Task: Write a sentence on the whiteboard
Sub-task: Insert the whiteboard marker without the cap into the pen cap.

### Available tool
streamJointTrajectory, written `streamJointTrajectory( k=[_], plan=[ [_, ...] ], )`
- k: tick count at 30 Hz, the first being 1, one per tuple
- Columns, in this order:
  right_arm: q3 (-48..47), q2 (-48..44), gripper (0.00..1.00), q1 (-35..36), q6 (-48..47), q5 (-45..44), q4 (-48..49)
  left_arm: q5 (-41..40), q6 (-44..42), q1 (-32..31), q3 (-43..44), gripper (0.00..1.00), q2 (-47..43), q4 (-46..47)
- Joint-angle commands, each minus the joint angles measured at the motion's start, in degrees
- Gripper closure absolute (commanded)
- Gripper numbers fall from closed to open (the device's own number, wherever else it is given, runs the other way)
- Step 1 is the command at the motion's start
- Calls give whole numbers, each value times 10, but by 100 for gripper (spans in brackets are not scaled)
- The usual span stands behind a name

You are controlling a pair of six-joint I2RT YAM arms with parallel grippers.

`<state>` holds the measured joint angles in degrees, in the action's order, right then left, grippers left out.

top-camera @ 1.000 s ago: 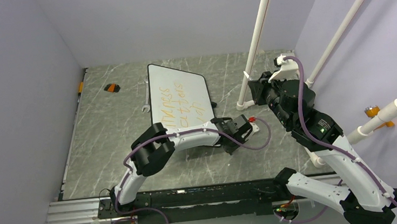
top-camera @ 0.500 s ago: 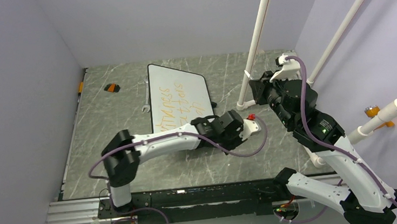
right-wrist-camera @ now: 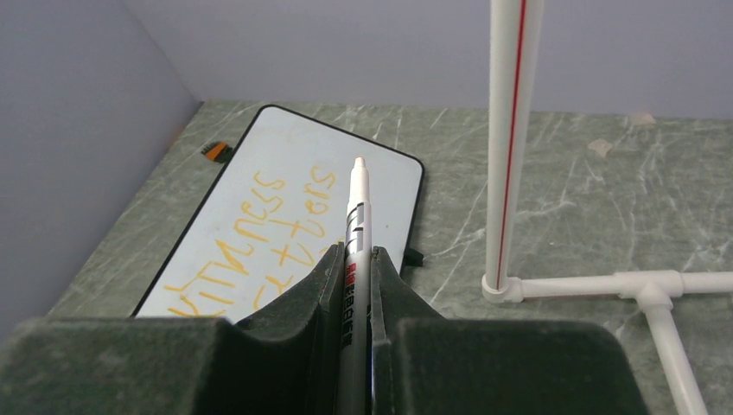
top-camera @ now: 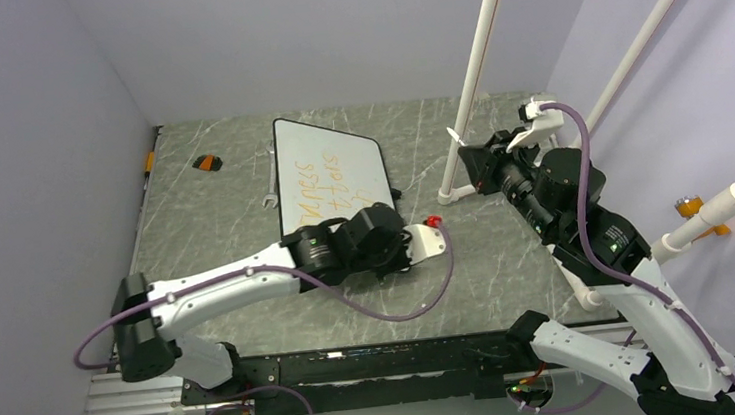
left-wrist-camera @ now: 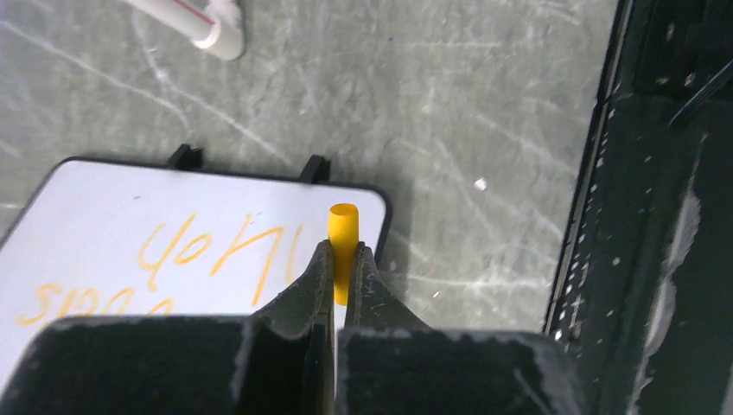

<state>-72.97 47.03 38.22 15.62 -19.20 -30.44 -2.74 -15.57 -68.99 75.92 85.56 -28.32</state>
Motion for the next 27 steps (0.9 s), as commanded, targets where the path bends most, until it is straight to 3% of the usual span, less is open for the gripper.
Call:
streamJointTrajectory(
  k=[1,5,12,20,27],
  plan=[
    [-19,-1,100,-1,6,46,4,-65,-68,0,-37,100,-91,26],
    [-20,5,100,-2,10,70,-3,-79,-100,20,-76,100,-157,44],
    [-17,14,100,-2,2,155,-5,-57,-157,74,-210,100,-293,170],
    [-2,32,100,-1,-3,253,9,-27,-202,114,-220,100,-331,179],
    [17,41,100,-1,-23,343,24,114,-162,223,-226,100,-337,164]
  ],
)
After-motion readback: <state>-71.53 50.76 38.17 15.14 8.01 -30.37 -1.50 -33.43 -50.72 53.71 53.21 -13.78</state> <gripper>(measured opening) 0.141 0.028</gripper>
